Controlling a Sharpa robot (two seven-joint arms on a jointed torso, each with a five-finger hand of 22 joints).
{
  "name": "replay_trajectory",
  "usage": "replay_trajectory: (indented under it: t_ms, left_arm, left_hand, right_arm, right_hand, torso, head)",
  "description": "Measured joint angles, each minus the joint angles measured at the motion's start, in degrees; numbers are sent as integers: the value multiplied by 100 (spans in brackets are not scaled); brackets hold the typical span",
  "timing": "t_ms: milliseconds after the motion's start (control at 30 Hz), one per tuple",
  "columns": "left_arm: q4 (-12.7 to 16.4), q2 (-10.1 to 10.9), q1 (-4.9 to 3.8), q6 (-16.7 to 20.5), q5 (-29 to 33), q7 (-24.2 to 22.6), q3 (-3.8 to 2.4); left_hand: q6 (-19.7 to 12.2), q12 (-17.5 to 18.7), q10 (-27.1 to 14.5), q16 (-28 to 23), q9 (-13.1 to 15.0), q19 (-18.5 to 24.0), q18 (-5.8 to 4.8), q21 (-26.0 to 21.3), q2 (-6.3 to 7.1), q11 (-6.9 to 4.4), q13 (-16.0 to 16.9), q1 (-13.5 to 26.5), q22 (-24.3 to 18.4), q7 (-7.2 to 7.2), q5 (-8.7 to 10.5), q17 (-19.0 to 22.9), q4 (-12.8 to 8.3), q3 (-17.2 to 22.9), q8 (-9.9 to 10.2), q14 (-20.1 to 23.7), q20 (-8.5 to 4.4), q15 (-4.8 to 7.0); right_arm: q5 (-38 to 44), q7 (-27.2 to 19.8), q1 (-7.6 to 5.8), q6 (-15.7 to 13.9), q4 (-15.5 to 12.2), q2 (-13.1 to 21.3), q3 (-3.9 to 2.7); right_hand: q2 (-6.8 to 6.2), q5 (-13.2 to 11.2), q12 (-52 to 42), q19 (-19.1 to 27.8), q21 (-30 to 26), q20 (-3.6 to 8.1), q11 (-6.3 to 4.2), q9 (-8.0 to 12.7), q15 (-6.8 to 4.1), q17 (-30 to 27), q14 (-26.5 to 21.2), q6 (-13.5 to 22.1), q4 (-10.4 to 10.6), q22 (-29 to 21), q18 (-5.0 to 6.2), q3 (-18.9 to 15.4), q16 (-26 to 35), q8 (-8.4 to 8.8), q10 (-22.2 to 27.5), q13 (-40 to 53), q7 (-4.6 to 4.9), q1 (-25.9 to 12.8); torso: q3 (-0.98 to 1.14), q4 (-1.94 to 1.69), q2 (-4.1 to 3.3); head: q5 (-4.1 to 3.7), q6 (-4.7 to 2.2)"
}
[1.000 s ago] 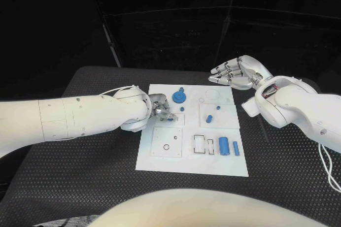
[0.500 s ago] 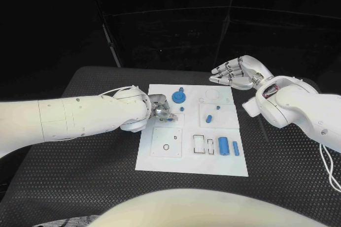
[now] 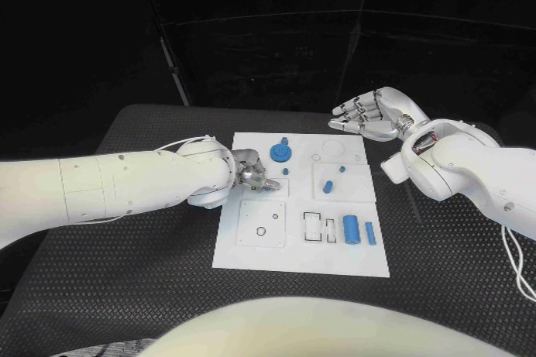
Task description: Assemble the parts on the task board
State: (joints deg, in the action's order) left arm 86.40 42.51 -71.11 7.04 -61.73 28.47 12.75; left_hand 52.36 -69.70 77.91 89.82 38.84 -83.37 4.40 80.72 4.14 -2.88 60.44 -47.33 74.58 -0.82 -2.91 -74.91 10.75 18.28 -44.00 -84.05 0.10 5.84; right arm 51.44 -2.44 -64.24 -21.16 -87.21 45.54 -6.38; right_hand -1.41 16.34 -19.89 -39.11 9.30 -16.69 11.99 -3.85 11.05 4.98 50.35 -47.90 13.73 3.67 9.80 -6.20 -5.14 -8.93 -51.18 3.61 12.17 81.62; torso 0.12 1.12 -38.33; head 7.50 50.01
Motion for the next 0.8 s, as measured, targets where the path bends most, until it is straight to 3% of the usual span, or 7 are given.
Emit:
replay_trajectory:
  t_ms: [233,433,500,667,800]
  left_arm:
    - [62,83,-32,-12,99,5,-4]
    - [169,161,-110,-40,255,2,-32]
    - [203,181,-128,-54,300,-2,-73]
    - [268,240,-192,-135,392,-11,-265]
    - [213,272,-403,-420,479,-15,-371]
  left_hand:
    - [-1,0,0,0,14,0,0,0,-80,0,-23,-73,3,0,0,0,190,-438,1,0,0,0]
    - [-5,1,-22,0,29,0,0,-34,-144,-21,-92,-158,-62,4,0,0,278,-683,1,0,0,0]
    - [-48,4,-24,0,29,0,0,-56,-136,-18,-121,-206,-88,-2,0,0,324,-749,1,0,0,0]
    - [-227,47,-101,0,-40,32,-1,-97,-233,58,-198,-488,-143,-85,1,0,387,-1017,177,0,31,0]
    - [-484,232,-280,0,-328,112,-1,-229,-374,176,-432,-628,-279,-236,1,0,526,-1275,569,7,111,-101]
  right_arm:
    - [-10,2,1,0,31,-18,3]
    - [-26,3,3,0,75,-41,9]
    - [-33,3,4,1,89,-50,11]
    - [-42,3,6,1,113,-58,16]
    - [-49,3,8,3,134,-63,20]
  right_hand:
    - [-22,0,0,0,-22,0,0,0,0,-9,0,0,0,0,0,0,0,0,0,0,0,-22]
    - [0,0,0,9,-47,10,0,0,20,-23,-20,-1,0,1,0,0,22,0,0,1,1,-44]
    - [0,0,0,20,-47,21,0,0,20,-29,-20,-1,0,1,0,0,22,0,0,1,1,-44]
    - [-22,0,0,41,-47,0,0,0,20,-34,-20,19,0,1,0,0,22,0,0,1,21,-66]
    - [-22,0,0,41,-47,0,0,0,20,-33,-20,19,0,1,0,0,22,0,0,1,21,-66]
  torso:
    - [-1,-3,2]
    - [-1,-5,2]
    - [-1,-5,2]
    - [-2,-5,2]
    - [-1,-5,2]
  head:
    - [-4,0]
    - [5,0]
    - [8,0]
    - [-3,0]
    - [-4,0]
